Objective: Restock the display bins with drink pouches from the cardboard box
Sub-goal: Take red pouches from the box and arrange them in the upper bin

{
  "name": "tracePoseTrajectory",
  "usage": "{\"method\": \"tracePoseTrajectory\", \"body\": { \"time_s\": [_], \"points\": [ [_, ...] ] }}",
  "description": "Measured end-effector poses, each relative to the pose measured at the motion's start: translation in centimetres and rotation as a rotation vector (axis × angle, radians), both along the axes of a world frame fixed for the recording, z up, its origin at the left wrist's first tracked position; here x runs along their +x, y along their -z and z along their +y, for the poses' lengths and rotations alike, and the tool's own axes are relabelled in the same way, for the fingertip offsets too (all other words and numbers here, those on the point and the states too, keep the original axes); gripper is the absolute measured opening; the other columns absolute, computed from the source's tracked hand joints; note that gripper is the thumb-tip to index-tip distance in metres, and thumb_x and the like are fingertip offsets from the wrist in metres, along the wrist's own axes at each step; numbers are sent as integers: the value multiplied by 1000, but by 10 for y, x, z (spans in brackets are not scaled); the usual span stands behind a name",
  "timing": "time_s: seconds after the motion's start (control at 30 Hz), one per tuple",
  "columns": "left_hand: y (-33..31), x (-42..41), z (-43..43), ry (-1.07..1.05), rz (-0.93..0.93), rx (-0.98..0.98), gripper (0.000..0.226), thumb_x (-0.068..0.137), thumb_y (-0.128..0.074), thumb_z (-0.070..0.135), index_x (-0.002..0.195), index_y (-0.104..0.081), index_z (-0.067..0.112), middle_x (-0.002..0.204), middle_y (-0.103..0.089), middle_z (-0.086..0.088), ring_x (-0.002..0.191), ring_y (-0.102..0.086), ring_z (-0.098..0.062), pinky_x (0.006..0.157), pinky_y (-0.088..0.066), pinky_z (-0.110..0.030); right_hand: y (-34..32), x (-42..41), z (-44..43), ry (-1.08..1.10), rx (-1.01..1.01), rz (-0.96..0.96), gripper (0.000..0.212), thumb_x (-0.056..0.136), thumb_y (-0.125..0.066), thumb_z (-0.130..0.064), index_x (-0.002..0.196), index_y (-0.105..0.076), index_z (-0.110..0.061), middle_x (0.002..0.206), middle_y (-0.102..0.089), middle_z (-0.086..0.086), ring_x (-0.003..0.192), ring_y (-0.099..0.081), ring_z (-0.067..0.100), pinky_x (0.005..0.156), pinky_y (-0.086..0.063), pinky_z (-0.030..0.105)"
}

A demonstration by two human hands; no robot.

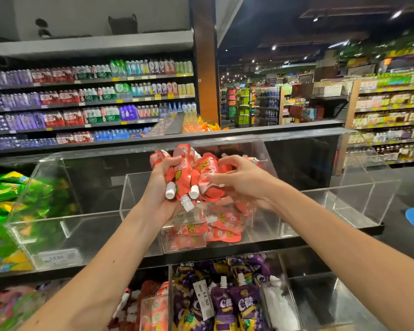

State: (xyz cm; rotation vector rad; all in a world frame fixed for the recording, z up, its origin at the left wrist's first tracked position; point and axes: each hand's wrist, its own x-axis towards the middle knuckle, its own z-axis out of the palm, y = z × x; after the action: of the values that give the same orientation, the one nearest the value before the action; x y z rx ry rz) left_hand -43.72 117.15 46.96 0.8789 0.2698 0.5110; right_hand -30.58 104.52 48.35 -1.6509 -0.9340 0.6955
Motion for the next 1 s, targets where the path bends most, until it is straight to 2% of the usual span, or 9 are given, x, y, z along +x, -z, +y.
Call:
{"method": "tracePoseTrajectory", "body": {
  "time_s": [0.1,0.17,0.27,0.4,0.57,0.73,0.8,0.87,1.0],
  "points": [
    [-2,5,3,0,16,-33,45,90,-56,31,113,-64,-7,110,-65,-21,109,-61,-35,115,-35,-51,-7,19,-7,78,88,198,24,93,-63,-9,116,-57,-5,112,-63,10,74,-73,21,69,-62,46],
    [-4,5,4,-35,49,-40,54,91,-55,31,122,-57,-14,118,-63,-29,120,-57,-37,106,-46,-52,-15,33,-12,196,146,262,6,99,-49,-8,100,-55,-7,95,-64,15,60,-69,18,59,-62,43],
    [-4,4,7,-104,61,-61,47,91,-57,31,109,-60,-12,92,-66,-28,94,-65,-35,78,-61,-48,-23,55,-14,279,139,225,9,100,-53,-17,106,-55,-11,94,-65,18,58,-68,19,89,-57,53],
    [-1,4,7,-87,47,-76,50,84,-61,30,113,-59,-12,88,-67,-25,80,-68,-32,70,-63,-42,-22,59,-8,249,56,162,38,89,-73,-32,111,-62,-4,87,-76,18,80,-69,29,97,-52,53],
    [1,5,7,-47,40,-57,59,73,-65,30,114,-58,-11,88,-69,-23,72,-70,-30,67,-63,-36,-24,68,14,294,61,189,41,82,-80,-29,110,-61,-4,92,-74,16,77,-75,24,85,-60,44],
    [4,5,7,-47,26,-34,42,89,-57,29,112,-61,-5,85,-70,-19,70,-71,-28,62,-61,-35,-26,76,46,335,79,218,34,91,-72,-22,115,-58,-3,102,-71,16,85,-74,25,75,-63,38],
    [5,4,7,-49,36,-15,40,92,-55,30,112,-61,-4,85,-71,-19,71,-70,-27,68,-61,-35,-25,77,60,334,63,149,35,94,-68,-20,120,-54,0,108,-68,18,88,-72,23,68,-63,37],
    [6,3,8,-62,44,3,38,93,-55,30,110,-62,-3,85,-72,-19,70,-71,-27,70,-60,-34,-21,74,70,328,0,11,41,98,-62,-24,129,-49,0,113,-65,16,92,-67,22,78,-61,38],
    [4,-1,8,-82,61,6,36,93,-54,31,101,-65,-2,78,-69,-18,65,-69,-27,68,-60,-34,-9,62,81,379,-207,-634,50,105,-44,-38,136,-39,0,130,-57,19,111,-57,34,82,-42,38]
  ]
}}
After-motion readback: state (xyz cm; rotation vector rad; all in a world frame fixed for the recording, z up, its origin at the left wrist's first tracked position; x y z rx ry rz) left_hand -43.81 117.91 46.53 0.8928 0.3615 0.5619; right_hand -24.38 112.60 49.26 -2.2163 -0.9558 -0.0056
